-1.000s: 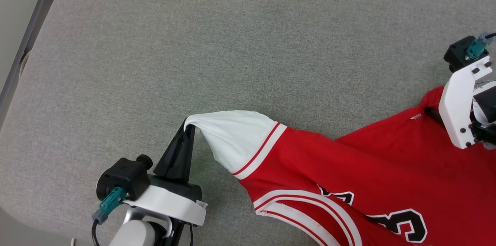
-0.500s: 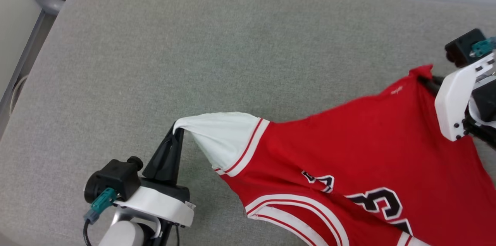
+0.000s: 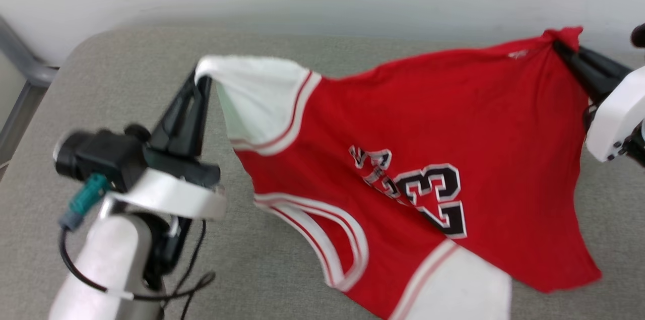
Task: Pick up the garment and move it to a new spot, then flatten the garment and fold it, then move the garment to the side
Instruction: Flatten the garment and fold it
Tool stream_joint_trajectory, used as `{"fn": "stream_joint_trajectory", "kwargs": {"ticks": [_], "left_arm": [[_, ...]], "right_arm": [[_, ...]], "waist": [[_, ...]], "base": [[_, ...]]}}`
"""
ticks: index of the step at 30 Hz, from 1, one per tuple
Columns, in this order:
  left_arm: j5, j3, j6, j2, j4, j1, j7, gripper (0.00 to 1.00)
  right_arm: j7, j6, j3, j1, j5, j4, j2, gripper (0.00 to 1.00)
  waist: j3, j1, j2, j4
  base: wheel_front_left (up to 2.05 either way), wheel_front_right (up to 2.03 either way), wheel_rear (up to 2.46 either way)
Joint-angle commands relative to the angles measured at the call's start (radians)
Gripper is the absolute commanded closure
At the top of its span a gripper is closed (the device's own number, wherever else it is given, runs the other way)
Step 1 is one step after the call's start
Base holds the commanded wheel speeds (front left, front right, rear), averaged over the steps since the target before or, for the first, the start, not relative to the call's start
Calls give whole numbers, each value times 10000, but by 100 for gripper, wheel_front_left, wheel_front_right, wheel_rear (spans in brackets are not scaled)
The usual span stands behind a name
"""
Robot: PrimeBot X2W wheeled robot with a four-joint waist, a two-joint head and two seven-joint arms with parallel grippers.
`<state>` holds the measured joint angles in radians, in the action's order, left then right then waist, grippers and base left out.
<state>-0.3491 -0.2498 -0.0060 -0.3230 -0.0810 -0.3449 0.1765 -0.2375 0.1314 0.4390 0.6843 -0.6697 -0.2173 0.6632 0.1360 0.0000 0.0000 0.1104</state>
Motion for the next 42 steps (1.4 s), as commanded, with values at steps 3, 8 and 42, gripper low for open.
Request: {"fn": "stream_joint_trajectory", "kwargs": {"ticks": [3, 8, 42], "left_arm": [[116, 85, -116, -183, -126, -842, -198, 100], [236, 108, -397, -451, 7, -2586, -607, 100], [141, -1436, -1227, -1210, 6281, -14619, 305, 100]], "right_arm": [[25, -14, -553, -126, 199, 431, -203, 100], [-143, -13, -1537, 263, 709, 1095, -564, 100], [111, -13, -982, 10864, 2801, -3427, -1967, 100]], "waist": [[-87, 0, 0, -228], [273, 0, 0, -397], [4543, 0, 0, -857]], "base": [[0, 0, 0], [0, 0, 0], [0, 0, 0]]}}
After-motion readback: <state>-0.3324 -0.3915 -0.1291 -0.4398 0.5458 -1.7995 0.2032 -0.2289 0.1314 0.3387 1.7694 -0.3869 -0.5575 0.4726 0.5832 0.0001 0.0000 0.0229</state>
